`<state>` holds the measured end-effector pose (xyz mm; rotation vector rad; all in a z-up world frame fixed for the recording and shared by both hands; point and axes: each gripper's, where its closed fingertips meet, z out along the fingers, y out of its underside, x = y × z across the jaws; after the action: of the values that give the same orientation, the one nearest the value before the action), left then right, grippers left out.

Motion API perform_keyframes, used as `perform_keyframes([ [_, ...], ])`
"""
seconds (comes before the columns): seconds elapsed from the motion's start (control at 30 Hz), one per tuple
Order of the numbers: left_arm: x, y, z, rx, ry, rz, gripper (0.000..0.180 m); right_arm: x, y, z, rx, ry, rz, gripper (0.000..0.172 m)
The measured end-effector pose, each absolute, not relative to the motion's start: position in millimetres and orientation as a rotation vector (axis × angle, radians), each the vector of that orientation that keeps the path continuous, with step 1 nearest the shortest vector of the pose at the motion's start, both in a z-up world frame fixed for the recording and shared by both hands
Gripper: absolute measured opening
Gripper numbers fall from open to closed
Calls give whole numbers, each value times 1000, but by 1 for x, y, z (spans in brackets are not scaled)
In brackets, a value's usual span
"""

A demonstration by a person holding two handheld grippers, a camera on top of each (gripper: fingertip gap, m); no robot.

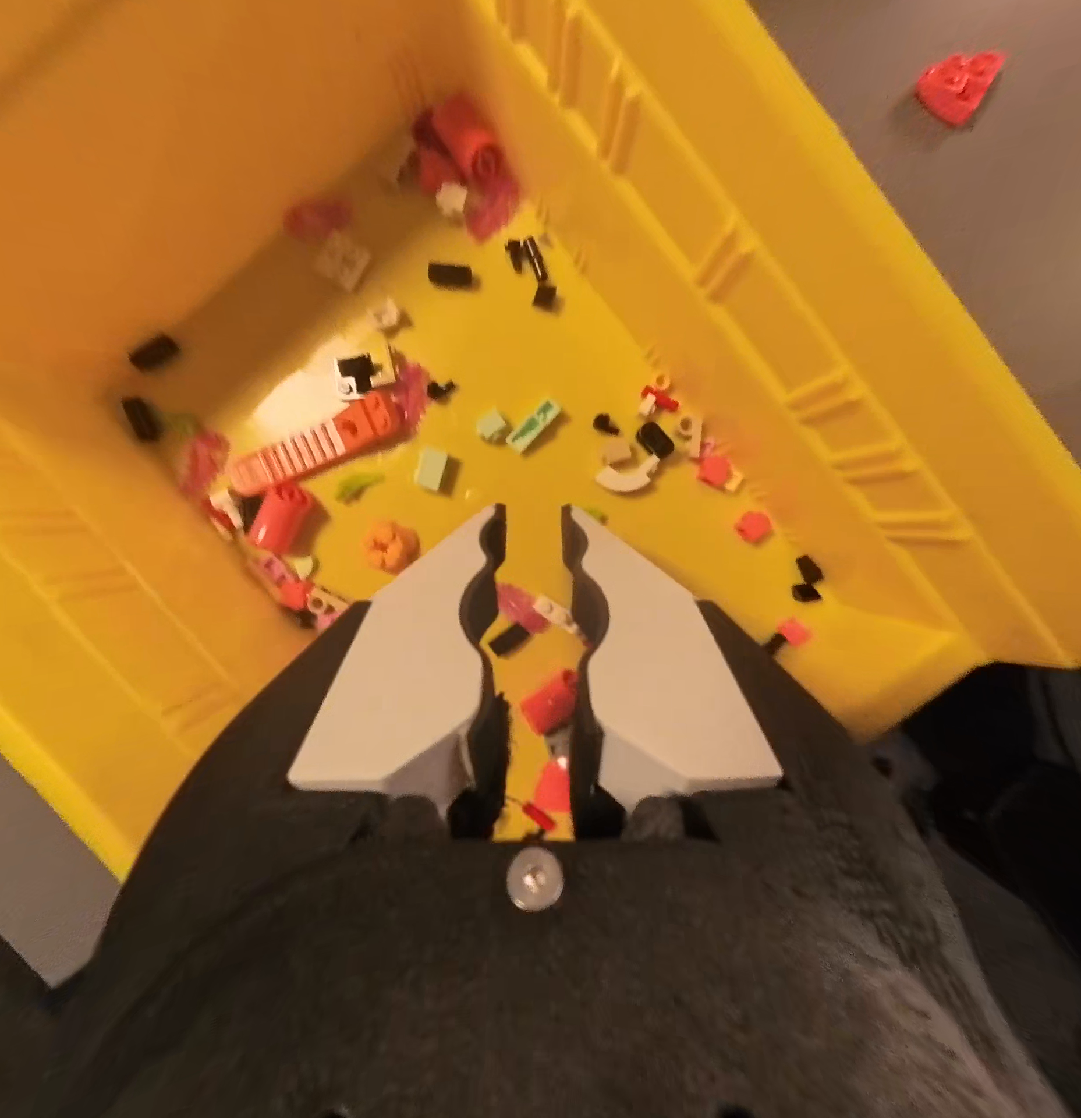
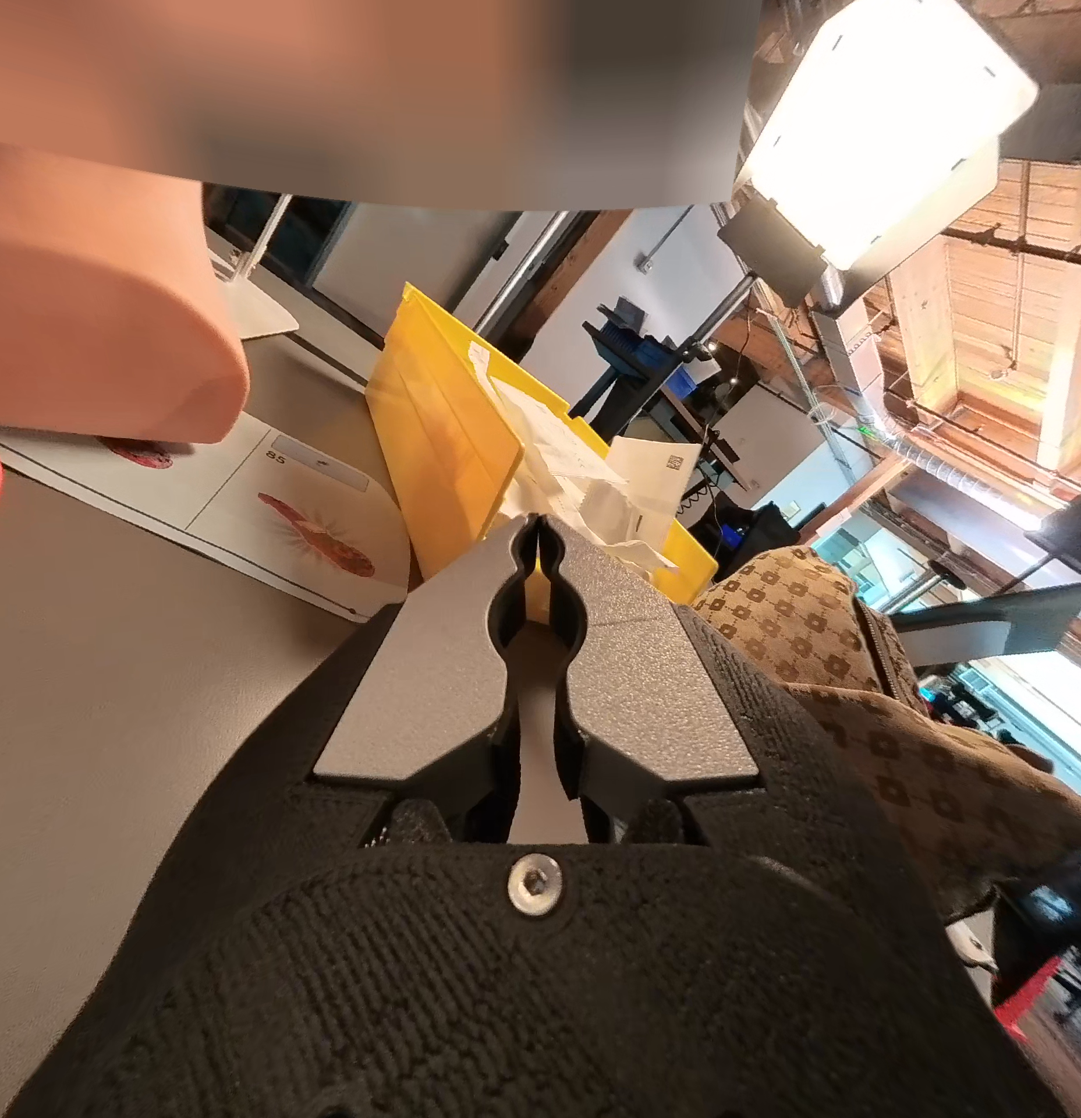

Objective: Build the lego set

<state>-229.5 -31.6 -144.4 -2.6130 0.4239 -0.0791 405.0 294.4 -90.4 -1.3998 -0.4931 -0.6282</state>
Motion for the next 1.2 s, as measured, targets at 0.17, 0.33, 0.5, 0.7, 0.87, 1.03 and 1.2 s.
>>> perform_keyframes([
  [0.17,-223,-24,-154,-2545,386,-164,18,402,296,-95,-1410,-529,-645,0],
  [0.33,-211,-32,-175,-2609,570,-220,2,401,297,-95,-1404,-537,-673,0],
  [0.5,-207,-36,-175,-2522,886,6,0,401,296,-92,-1390,-537,-698,0],
  [0.7,-267,-6,-131,-2380,492,340,0,397,295,-89,-1374,-528,-683,0],
  [0.87,-292,20,-96,-2213,345,535,0,390,294,-88,-1353,-543,-671,0],
  [1.03,-317,43,-109,-2288,404,714,0,386,293,-86,-1341,-545,-650,0],
  [1.2,-311,62,-127,-2402,379,475,0,386,292,-86,-1338,-547,-642,0],
])
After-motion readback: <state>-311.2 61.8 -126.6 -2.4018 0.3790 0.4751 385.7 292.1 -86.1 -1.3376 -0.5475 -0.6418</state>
